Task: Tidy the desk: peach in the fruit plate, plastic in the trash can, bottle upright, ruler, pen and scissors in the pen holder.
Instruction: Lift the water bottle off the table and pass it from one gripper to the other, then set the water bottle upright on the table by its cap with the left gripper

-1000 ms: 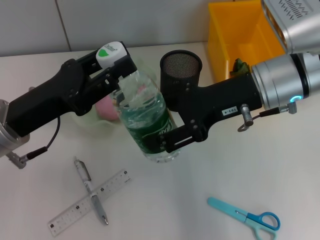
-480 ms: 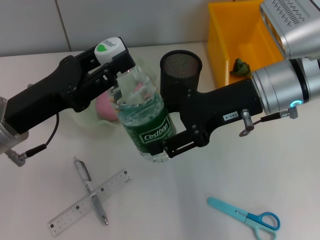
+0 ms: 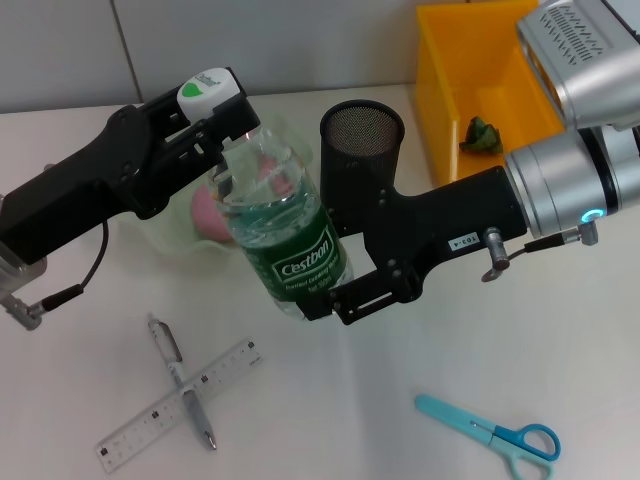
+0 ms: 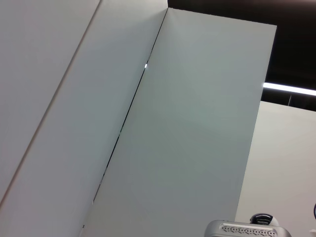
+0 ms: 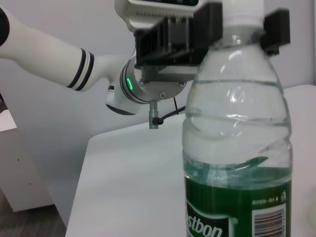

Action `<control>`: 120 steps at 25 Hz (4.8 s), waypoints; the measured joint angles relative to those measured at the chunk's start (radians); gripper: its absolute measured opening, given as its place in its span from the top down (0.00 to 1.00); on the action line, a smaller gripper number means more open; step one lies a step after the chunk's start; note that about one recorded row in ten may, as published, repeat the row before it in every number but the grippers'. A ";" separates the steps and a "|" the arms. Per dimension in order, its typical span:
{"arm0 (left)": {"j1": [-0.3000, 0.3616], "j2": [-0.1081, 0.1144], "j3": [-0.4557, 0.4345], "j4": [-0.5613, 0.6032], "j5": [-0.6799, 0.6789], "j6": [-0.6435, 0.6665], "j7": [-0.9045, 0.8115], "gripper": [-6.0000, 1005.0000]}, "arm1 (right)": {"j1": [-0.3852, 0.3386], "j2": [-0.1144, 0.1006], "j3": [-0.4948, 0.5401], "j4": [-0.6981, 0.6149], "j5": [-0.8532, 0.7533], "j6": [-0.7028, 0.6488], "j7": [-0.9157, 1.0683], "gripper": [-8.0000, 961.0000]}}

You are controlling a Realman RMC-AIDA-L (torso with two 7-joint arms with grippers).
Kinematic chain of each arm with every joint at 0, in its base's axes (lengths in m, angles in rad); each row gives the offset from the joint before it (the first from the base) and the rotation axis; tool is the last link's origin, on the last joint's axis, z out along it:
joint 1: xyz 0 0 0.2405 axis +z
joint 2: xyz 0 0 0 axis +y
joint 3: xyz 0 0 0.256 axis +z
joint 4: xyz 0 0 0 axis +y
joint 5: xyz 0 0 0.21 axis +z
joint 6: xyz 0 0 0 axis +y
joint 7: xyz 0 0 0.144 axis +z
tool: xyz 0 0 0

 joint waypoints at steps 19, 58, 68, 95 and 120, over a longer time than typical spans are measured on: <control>0.001 0.001 -0.005 0.009 -0.015 0.014 -0.012 0.56 | -0.004 0.000 0.000 0.025 -0.031 0.007 0.001 0.20; 0.228 -0.002 -0.090 0.107 -0.013 -0.227 0.237 0.56 | -0.058 0.005 0.010 0.064 -0.029 0.011 -0.055 0.20; 0.227 -0.005 -0.189 0.013 -0.014 -0.275 0.336 0.56 | -0.064 0.005 0.010 0.067 -0.028 0.012 -0.057 0.20; 0.226 -0.007 -0.200 -0.059 -0.025 -0.325 0.401 0.56 | -0.123 0.009 0.006 0.179 0.102 0.132 -0.364 0.20; 0.231 -0.008 -0.209 -0.103 -0.032 -0.338 0.507 0.56 | -0.154 0.006 0.008 0.229 0.156 0.127 -0.431 0.20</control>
